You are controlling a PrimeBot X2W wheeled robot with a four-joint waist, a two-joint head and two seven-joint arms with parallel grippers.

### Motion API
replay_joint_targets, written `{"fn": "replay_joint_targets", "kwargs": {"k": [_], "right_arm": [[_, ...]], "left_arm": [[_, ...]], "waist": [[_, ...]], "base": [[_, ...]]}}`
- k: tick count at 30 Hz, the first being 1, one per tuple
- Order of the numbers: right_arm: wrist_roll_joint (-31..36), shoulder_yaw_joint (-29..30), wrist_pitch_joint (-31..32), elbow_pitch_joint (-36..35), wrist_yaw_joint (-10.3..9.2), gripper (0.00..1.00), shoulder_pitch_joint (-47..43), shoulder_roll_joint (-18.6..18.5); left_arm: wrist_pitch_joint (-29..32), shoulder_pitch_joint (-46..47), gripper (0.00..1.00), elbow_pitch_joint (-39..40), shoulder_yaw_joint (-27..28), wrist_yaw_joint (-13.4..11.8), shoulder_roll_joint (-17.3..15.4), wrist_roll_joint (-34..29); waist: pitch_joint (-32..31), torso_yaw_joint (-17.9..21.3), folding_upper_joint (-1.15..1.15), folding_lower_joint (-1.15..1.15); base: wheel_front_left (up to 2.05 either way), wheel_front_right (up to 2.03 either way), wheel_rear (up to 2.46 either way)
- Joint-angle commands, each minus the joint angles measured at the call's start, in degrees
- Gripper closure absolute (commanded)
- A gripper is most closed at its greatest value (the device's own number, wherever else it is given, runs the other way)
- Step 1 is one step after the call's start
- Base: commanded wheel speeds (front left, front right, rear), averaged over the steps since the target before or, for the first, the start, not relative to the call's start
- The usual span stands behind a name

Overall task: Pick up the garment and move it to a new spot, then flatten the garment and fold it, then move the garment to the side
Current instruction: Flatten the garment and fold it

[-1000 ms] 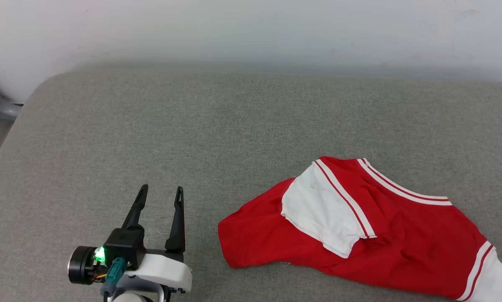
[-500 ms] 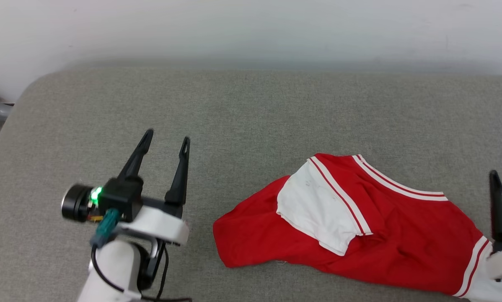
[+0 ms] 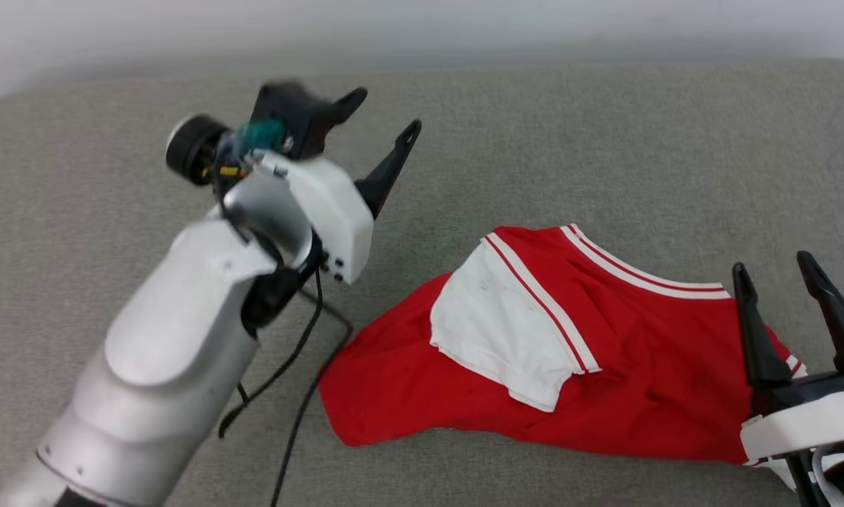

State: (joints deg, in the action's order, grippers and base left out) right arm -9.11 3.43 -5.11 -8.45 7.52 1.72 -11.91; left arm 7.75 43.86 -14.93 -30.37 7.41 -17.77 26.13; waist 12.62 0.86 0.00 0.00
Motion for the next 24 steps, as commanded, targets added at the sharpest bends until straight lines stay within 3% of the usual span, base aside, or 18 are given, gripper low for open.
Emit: {"fn": "replay_joint_targets", "kwargs": {"k": [1,6,15,24], "right_arm": [[-0.2,-0.3,-0.5,0.4,-0.05,0.00,1.1,0.0],[-0.1,-2.2,-2.0,2.6,-0.06,0.00,3.7,0.0],[0.1,-5.2,-4.7,6.6,-0.06,0.00,9.0,0.2],[0.7,-7.9,-7.0,9.8,-0.06,0.00,13.9,1.2]], "left_arm": [[1.8,2.0,0.00,-0.1,-1.3,0.0,-0.6,1.7],[16.8,11.4,0.00,-2.1,-9.9,0.0,-2.7,15.0],[33.2,22.9,0.00,-5.7,-25.3,0.0,-3.7,26.4],[37.3,30.1,0.00,-10.8,-39.5,0.0,-4.2,28.1]], "waist": [[1.6,1.5,0.00,0.00],[4.7,3.6,0.00,0.00],[9.2,7.6,0.00,0.00],[13.3,11.0,0.00,0.00]], "base": [[0.00,0.00,0.00],[0.00,0.00,0.00],[0.00,0.00,0.00],[0.00,0.00,0.00]]}}
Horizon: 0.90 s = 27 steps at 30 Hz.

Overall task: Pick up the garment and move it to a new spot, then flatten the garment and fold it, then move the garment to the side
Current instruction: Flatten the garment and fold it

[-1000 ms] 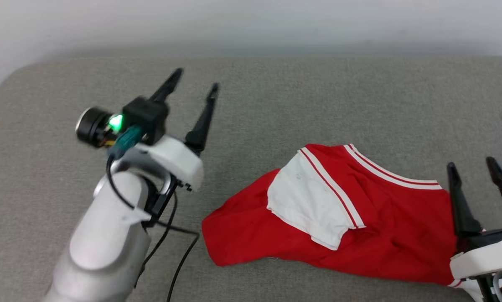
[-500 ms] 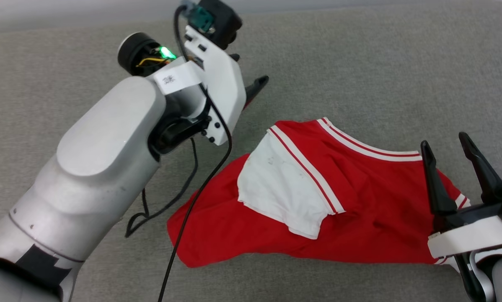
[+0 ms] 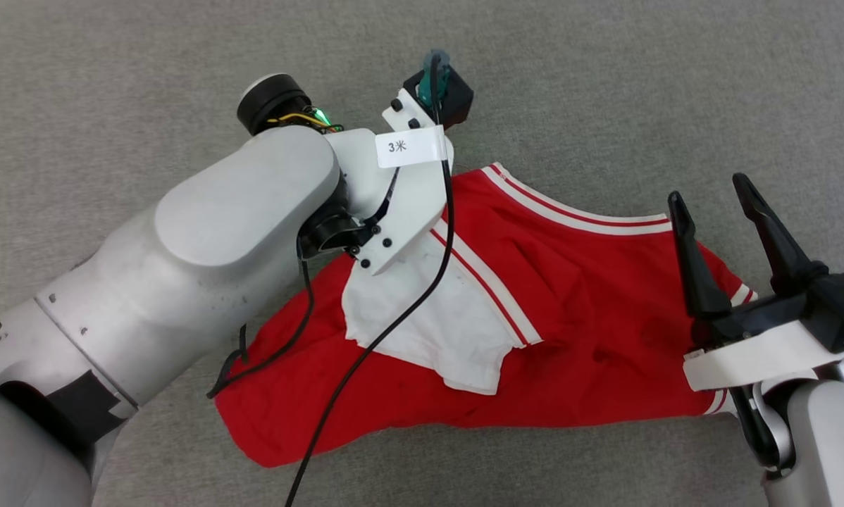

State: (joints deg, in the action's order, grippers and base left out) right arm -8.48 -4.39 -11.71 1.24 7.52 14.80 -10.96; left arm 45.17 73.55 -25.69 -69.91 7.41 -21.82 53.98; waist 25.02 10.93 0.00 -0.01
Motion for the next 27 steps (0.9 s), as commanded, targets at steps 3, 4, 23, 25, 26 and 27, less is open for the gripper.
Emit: {"fn": "replay_joint_targets", "kwargs": {"k": [3,4,23,25,26,27], "right_arm": [[0.4,-1.0,-1.1,0.9,-0.06,0.00,2.0,0.7],[0.4,-1.1,-1.2,1.2,-0.06,0.00,2.3,0.8],[2.2,0.4,-3.2,3.4,-0.06,0.00,1.2,0.6],[2.2,0.6,-3.3,3.5,-0.06,0.00,0.4,0.6],[2.2,0.7,-3.3,3.5,-0.06,0.00,0.0,0.6],[2.1,0.9,-3.3,3.6,-0.06,0.00,-0.3,0.6]], "left_arm": [[-0.1,1.3,0.00,-1.8,-2.3,0.0,0.1,-0.7],[0.1,1.3,0.00,-2.2,-2.8,0.0,0.1,-1.1],[-4.8,-0.8,1.00,7.1,-3.4,0.0,-2.5,-5.1],[-7.3,0.0,1.00,9.6,-3.4,0.0,-3.5,-5.0],[-8.5,0.2,1.00,10.7,-3.4,0.0,-4.1,-4.8],[-9.6,0.5,1.00,11.9,-3.5,0.0,-4.8,-4.7]], "waist": [[2.2,1.8,0.00,0.01],[2.6,2.0,0.00,0.01],[0.1,-1.6,0.00,0.01],[-1.1,-2.6,0.00,0.01],[-1.7,-3.1,0.00,0.01],[-2.3,-3.7,0.00,0.01]], "base": [[0.00,0.00,0.00],[0.00,0.00,0.00],[0.00,0.00,0.00],[0.00,0.00,0.00],[0.00,0.00,0.00],[0.00,0.00,0.00]]}}
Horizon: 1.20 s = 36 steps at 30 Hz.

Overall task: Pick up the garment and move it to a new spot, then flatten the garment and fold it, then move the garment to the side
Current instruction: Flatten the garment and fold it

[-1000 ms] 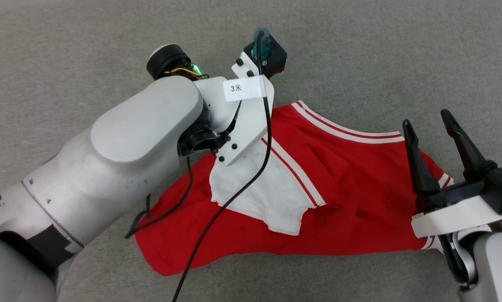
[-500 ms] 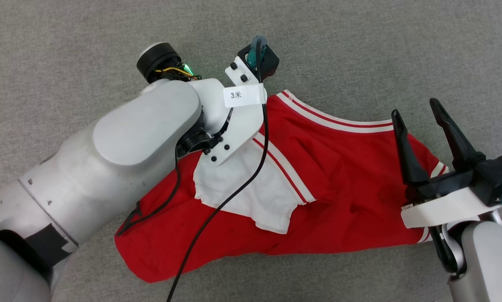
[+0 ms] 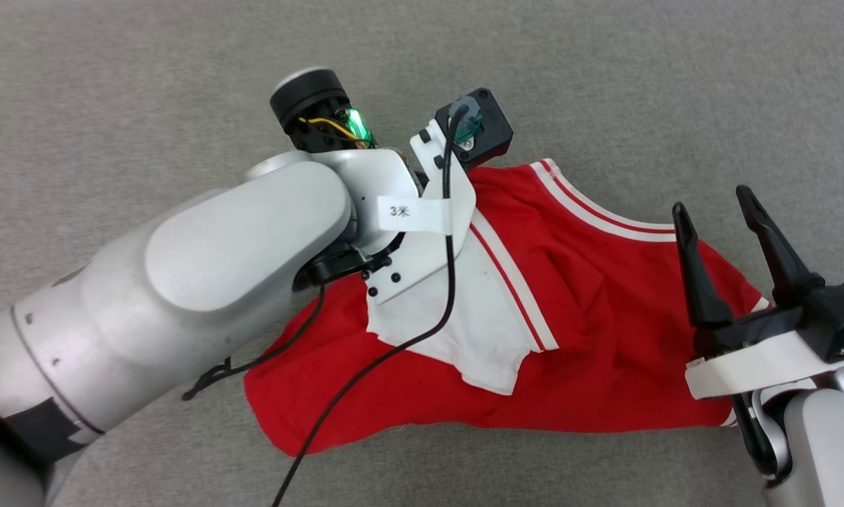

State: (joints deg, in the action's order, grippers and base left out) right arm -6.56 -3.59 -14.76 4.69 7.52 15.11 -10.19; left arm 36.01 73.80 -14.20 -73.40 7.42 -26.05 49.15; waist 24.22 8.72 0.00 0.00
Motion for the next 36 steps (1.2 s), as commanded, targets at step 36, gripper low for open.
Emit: {"fn": "replay_joint_targets", "kwargs": {"k": [36], "right_arm": [[1.7,1.9,-0.3,-1.5,-0.06,0.00,-0.4,1.2]], "left_arm": [[-9.9,-1.3,1.00,-17.9,1.9,-1.7,-12.5,3.8]], "waist": [[1.4,-0.2,0.00,0.00]], "base": [[0.00,0.00,0.00]]}}
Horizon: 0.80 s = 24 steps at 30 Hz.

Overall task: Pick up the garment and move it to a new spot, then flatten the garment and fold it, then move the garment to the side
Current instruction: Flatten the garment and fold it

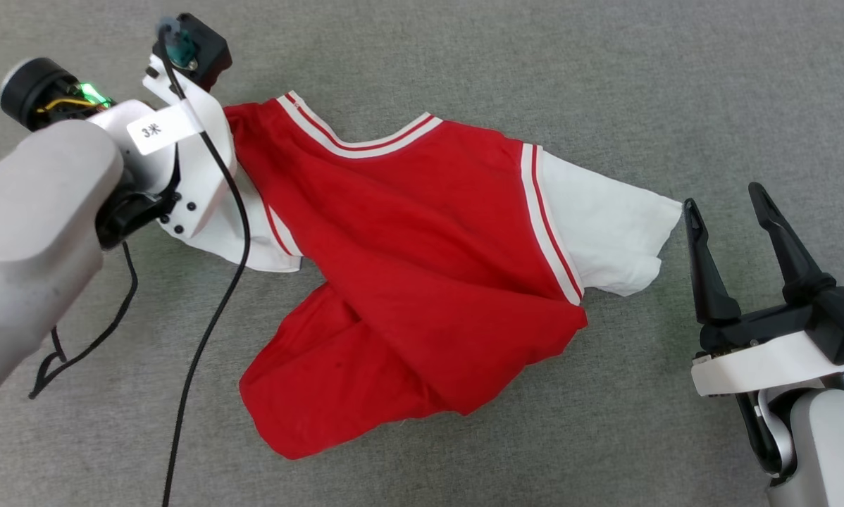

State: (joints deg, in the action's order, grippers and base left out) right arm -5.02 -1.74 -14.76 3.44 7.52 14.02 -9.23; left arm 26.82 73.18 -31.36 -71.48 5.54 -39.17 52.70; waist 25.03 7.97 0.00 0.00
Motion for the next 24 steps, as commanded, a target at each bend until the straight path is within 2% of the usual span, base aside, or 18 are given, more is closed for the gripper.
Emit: {"fn": "replay_joint_targets", "kwargs": {"k": [1,9,10,11,13,16,21,24], "right_arm": [[0.2,0.1,-0.3,-0.3,-0.06,0.00,0.8,0.2],[0.9,0.3,-0.4,-0.4,-0.06,0.00,1.1,0.5],[0.9,0.3,-0.4,-0.3,-0.06,0.00,1.0,0.5],[0.9,0.4,-0.4,-0.3,-0.06,0.00,0.8,0.4],[0.7,0.7,-0.4,-0.2,-0.06,0.00,0.4,0.1],[0.2,1.5,-0.4,-0.1,-0.06,0.00,-0.4,-0.6],[-0.8,3.2,1.1,-0.4,-0.06,0.00,-1.0,-3.2],[-1.5,4.3,2.8,-1.2,-0.06,0.00,-0.2,-6.0]], "left_arm": [[-1.3,-1.1,1.00,-1.9,-0.1,0.4,1.3,0.1],[-4.2,-3.2,1.00,-8.0,-1.1,1.6,5.6,-0.5],[-5.6,-3.1,0.64,-8.4,-1.0,1.7,5.9,-0.7],[-7.7,-2.8,0.00,-8.6,-0.9,1.7,6.1,-1.3],[-12.7,-2.9,0.00,-8.9,0.0,1.6,6.3,-2.1],[-21.5,-4.5,0.00,-8.1,1.3,-0.3,6.0,-3.5],[-35.1,-9.0,0.00,-3.4,4.6,-7.1,4.1,-4.5],[-39.8,-13.1,0.00,1.1,6.5,-11.7,2.9,-4.2]], "waist": [[0.8,0.7,0.00,0.00],[0.4,0.7,0.00,0.00],[0.0,0.5,0.00,0.00],[-0.5,0.4,0.00,0.00],[-1.6,0.0,0.00,0.00],[-3.7,-0.8,0.00,0.00],[-7.0,-2.8,0.00,0.00],[-8.6,-4.3,0.00,0.00]], "base": [[0.00,0.00,0.00],[0.00,0.00,0.00],[0.00,0.00,0.00],[0.00,0.00,0.00],[0.00,0.00,0.00],[0.00,0.00,0.00],[0.00,0.00,0.00],[0.00,0.00,0.00]]}}
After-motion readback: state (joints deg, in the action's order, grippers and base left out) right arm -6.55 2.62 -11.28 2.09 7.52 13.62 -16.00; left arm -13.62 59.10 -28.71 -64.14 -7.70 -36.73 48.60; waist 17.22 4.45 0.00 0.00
